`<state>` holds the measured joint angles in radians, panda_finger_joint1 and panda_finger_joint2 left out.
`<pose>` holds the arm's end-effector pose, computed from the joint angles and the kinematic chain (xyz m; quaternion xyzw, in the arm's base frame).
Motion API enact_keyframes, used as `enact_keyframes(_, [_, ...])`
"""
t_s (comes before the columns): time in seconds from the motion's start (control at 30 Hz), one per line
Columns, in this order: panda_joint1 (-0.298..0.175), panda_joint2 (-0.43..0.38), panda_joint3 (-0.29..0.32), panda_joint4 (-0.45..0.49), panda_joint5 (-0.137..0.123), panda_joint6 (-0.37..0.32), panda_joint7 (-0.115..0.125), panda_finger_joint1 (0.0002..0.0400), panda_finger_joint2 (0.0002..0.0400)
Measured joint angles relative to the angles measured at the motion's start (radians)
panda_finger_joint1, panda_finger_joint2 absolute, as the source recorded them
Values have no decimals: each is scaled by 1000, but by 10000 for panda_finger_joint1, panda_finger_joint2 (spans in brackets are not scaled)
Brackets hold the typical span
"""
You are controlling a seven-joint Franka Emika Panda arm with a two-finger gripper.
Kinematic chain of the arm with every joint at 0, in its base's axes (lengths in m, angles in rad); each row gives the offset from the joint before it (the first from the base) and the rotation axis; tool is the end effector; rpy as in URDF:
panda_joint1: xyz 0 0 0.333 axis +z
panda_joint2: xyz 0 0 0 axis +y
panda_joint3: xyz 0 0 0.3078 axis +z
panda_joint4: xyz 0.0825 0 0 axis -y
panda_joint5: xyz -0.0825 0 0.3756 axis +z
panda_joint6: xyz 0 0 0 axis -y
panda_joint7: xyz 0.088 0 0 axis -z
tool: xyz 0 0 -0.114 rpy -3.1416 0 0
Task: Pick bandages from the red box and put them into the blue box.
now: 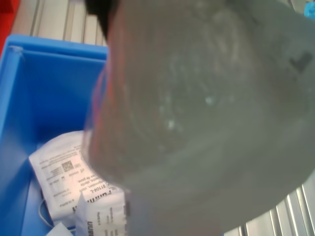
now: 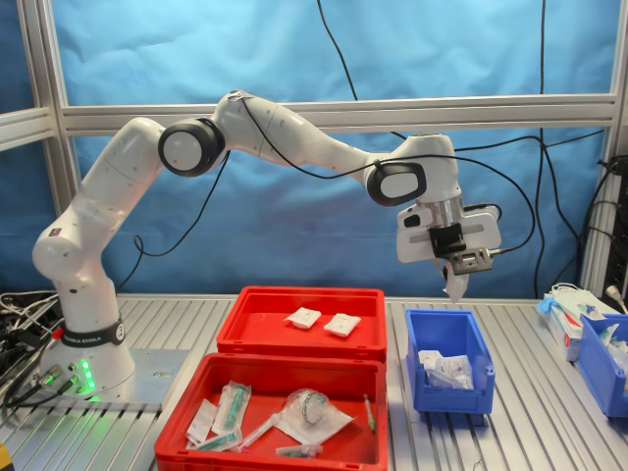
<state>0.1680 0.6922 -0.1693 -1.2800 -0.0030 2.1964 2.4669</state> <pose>0.7483 0.0306 0.3601 -0.3521 0.9272 -0.0881 0.0922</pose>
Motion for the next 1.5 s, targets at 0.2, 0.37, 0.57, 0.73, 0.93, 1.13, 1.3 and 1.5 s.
enact_keyframes(0.2, [0, 0, 0, 0, 0, 0, 0, 67, 67])
enact_keyframes(0.37, [0, 0, 0, 0, 0, 0, 0, 67, 67])
enact_keyframes(0.57, [0, 0, 0, 0, 0, 0, 0, 67, 67])
enact_keyframes(0.73, [0, 0, 0, 0, 0, 0, 0, 67, 67])
enact_keyframes(0.93, [0, 0, 0, 0, 0, 0, 0, 152, 152])
enact_keyframes(1.13, [0, 0, 0, 0, 0, 0, 0, 202, 202])
enact_keyframes(1.3, [0, 0, 0, 0, 0, 0, 0, 252, 252])
enact_keyframes(1.5, [0, 0, 0, 0, 0, 0, 0, 302, 302])
